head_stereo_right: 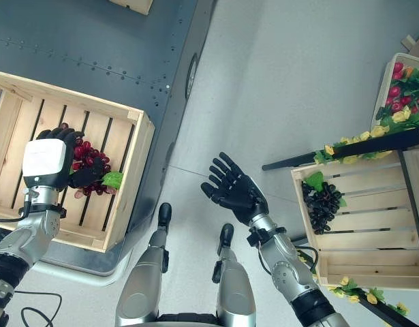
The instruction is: Pick up the fruits from the basket on one side to the basket on the other side
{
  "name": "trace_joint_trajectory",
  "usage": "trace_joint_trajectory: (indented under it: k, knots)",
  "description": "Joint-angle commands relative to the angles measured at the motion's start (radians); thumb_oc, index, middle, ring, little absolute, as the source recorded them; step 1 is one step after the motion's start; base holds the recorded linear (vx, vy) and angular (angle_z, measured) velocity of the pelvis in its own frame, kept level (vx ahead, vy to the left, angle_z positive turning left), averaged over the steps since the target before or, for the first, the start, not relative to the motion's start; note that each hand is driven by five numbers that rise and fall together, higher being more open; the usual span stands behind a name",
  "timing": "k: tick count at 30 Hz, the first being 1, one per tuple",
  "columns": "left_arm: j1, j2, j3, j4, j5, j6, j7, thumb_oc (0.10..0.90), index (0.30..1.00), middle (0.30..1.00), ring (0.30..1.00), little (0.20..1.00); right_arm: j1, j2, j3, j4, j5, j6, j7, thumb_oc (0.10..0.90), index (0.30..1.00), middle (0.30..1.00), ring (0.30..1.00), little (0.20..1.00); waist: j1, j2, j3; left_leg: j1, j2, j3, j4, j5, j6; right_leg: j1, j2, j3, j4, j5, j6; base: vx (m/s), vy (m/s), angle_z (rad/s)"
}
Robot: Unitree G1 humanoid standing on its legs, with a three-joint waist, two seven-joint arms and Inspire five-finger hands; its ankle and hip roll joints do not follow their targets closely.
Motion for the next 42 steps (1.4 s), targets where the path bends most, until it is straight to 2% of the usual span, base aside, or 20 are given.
trace_joint_trajectory:
  k: [1,4,7,8,10,15,19,26,31,33,34,37,38,42]
  knots:
    - [-0.04,0.024,0.127,-0.03,-0.007,-0.094,0.113,0.8,0.9,0.9,0.9,0.9,0.007,-0.028,-0.065,-0.148,-0.006,-0.065,0.064,0.8,0.9,0.9,0.9,0.9,-0.005,0.013,-0.015,0.04,-0.033,0.046,0.026,-0.086,0.047,-0.139,0.015,0.026,0.13,0.053,-0.061,0.0,0.0,0.0]
    - [-0.029,0.02,0.16,-0.055,-0.059,-0.159,0.104,0.8,0.9,0.9,0.9,0.9,0.011,-0.025,-0.072,-0.153,-0.012,-0.06,0.066,0.8,0.9,0.9,0.9,0.9,-0.003,0.018,-0.018,0.037,-0.035,0.044,0.023,-0.083,0.046,-0.142,0.014,0.026,0.13,0.054,-0.06,0.0,0.0,0.0]
    - [-0.021,0.019,0.173,-0.07,-0.056,-0.171,0.087,0.8,0.9,0.9,0.9,0.9,0.014,-0.021,-0.075,-0.154,-0.017,-0.058,0.069,0.8,0.9,0.9,0.9,0.9,-0.003,0.02,-0.018,0.038,-0.035,0.043,0.022,-0.083,0.047,-0.142,0.015,0.027,0.132,0.053,-0.061,0.0,0.0,0.0]
    - [-0.01,0.021,0.19,-0.083,-0.14,-0.208,0.0,0.8,0.9,0.9,0.9,0.9,0.016,-0.023,-0.079,-0.159,-0.018,-0.051,0.071,0.8,0.9,0.9,0.9,0.9,-0.003,0.023,-0.018,0.037,-0.035,0.043,0.024,-0.083,0.047,-0.145,0.016,0.029,0.136,0.051,-0.06,0.0,0.0,0.0]
    - [0.006,0.009,0.216,-0.102,-0.234,-0.23,-0.067,0.8,0.9,0.9,0.9,0.9,0.02,-0.025,-0.088,-0.17,-0.017,-0.041,0.068,0.8,0.9,0.9,0.9,0.9,-0.003,0.025,-0.018,0.038,-0.035,0.045,0.024,-0.083,0.047,-0.145,0.016,0.029,0.137,0.05,-0.061,0.0,0.0,0.0]
    - [0.028,0.024,0.257,-0.101,-0.283,-0.19,-0.067,0.8,0.9,0.9,0.9,0.9,0.022,-0.028,-0.099,-0.18,-0.019,-0.028,0.068,0.8,0.9,0.9,0.9,0.9,-0.002,0.034,-0.016,0.041,-0.035,0.041,0.024,-0.083,0.048,-0.14,0.017,0.031,0.137,0.046,-0.063,0.0,0.0,0.0]
    - [0.045,0.023,0.296,-0.112,-0.324,-0.215,-0.029,0.8,0.9,0.9,0.9,0.9,0.033,-0.022,-0.103,-0.188,-0.028,-0.028,0.068,0.8,0.9,0.9,0.9,0.9,0.0,0.036,-0.015,0.04,-0.035,0.04,0.025,-0.083,0.047,-0.14,0.014,0.03,0.137,0.045,-0.063,0.0,0.0,0.0]
    - [0.018,-0.055,0.294,-0.139,-0.381,-0.231,0.061,0.8,0.9,0.9,0.9,0.9,0.021,0.006,-0.072,-0.174,-0.033,-0.051,0.053,0.8,0.9,0.9,0.9,0.9,0.008,0.019,-0.016,0.033,-0.036,0.033,0.029,-0.085,0.048,-0.143,0.018,0.03,0.138,0.044,-0.067,0.01,-0.028,0.0]
    - [-0.006,-0.132,0.3,-0.121,-0.543,-0.278,0.13,0.8,0.9,0.9,0.9,0.9,0.003,0.023,-0.045,-0.162,-0.034,-0.06,0.034,0.8,0.9,0.9,0.9,0.9,0.011,0.004,-0.016,0.033,-0.033,0.032,0.034,-0.087,0.047,-0.143,0.025,0.037,0.142,0.04,-0.07,0.0,0.0,0.0]
    - [-0.006,-0.15,0.306,-0.123,-0.581,-0.277,0.135,0.8,0.9,0.9,0.9,0.9,0.0,0.029,-0.04,-0.158,-0.036,-0.063,0.032,0.8,0.9,0.9,0.9,0.9,0.012,0.001,-0.015,0.036,-0.032,0.032,0.034,-0.089,0.046,-0.139,0.026,0.038,0.141,0.039,-0.071,0.0,0.0,0.0]
    - [-0.004,-0.188,0.309,-0.118,-0.626,-0.282,0.146,0.8,0.9,0.9,0.9,0.9,-0.004,0.043,-0.031,-0.155,-0.047,-0.067,0.026,0.8,0.9,0.9,0.9,0.9,0.012,-0.002,-0.013,0.036,-0.032,0.029,0.037,-0.089,0.047,-0.139,0.029,0.039,0.143,0.038,-0.073,0.0,0.0,0.0]
    - [-0.005,-0.232,0.314,-0.113,-0.715,-0.282,0.137,0.8,0.9,0.9,0.9,0.9,-0.011,0.058,-0.022,-0.149,-0.054,-0.071,0.022,0.8,0.9,0.9,0.9,0.9,0.012,-0.007,-0.013,0.035,-0.031,0.029,0.041,-0.091,0.047,-0.14,0.031,0.042,0.145,0.036,-0.074,0.0,0.0,0.0]
    - [-0.005,-0.255,0.316,-0.104,-0.787,-0.278,0.107,0.8,0.9,0.9,0.9,0.9,-0.015,0.064,-0.015,-0.146,-0.056,-0.071,0.02,0.8,0.9,0.9,0.9,0.9,0.012,-0.009,-0.014,0.035,-0.03,0.029,0.043,-0.093,0.046,-0.139,0.033,0.044,0.147,0.034,-0.075,0.0,0.0,0.0]
    - [-0.009,-0.313,0.301,-0.085,-0.94,-0.235,0.067,0.8,0.9,0.9,0.9,0.9,-0.035,0.076,-0.005,-0.156,-0.061,-0.054,-0.011,0.8,0.9,0.9,0.9,0.9,0.01,-0.012,-0.012,0.033,-0.029,0.029,0.048,-0.092,0.047,-0.14,0.036,0.049,0.149,0.035,-0.077,0.0,0.0,0.0]
